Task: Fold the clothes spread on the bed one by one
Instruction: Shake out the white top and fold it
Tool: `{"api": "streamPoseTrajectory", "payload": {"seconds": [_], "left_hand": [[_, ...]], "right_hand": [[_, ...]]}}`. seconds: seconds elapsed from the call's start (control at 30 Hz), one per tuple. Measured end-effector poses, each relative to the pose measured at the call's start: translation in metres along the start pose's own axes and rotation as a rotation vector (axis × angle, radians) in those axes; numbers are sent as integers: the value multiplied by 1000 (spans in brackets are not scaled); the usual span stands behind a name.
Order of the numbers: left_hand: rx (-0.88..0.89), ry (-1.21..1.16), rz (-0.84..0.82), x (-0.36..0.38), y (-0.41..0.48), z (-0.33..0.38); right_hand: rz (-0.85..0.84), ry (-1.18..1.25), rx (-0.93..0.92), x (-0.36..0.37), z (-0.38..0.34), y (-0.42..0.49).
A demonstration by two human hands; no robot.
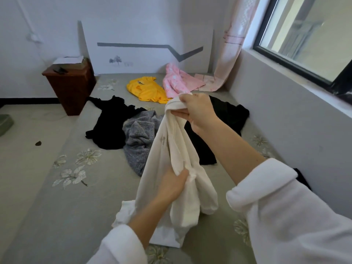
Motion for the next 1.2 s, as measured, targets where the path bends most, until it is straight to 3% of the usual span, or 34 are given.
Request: {"api": "streamPoseTrajectory", "payload": {"seconds": [0.17, 0.3, 0.37, 0.43, 0.53, 0.63, 0.8, 0.97, 1.03, 1.13, 1.2], "left_hand": [[15, 170, 242, -105, 6, 20], [106, 404, 442, -181, 12, 50], [148, 428, 515, -204, 16, 66], [136, 297, 554, -218, 19, 82], [-4, -205, 477, -228, 20, 100], [-32, -368, 426, -230, 17, 121], [118, -178, 381, -248, 8, 165], [293, 138, 28, -272, -6, 208], [333, 294, 5, -281, -11, 218], [418, 531, 374, -307, -11, 236], [550, 464, 612, -320, -13, 243]], "right_hand": [[226, -106, -180, -38, -34, 29], [269, -124, -208, -53, -44, 37], [283, -161, -244, -51, -48, 39], [283, -205, -284, -49, -57, 42], [162, -160, -289, -45, -71, 44], [83, -350, -335, -48, -76, 43], [130, -491, -337, -61, -80, 46], [273, -701, -475, -68, -104, 52], [256, -742, -534, -68, -113, 55], [88, -675, -573, -58, -120, 56], [30, -572, -621, -50, -123, 53]]}}
Point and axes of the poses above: each hand's wrist, its own y-axis towards the middle knuckle, its own x-axis out of the palm, z = x × y, the point moved 4 cm from there along y, towards the middle knuckle, and after that the axes turned 3 degrees about -x, right-handed, at the moved point
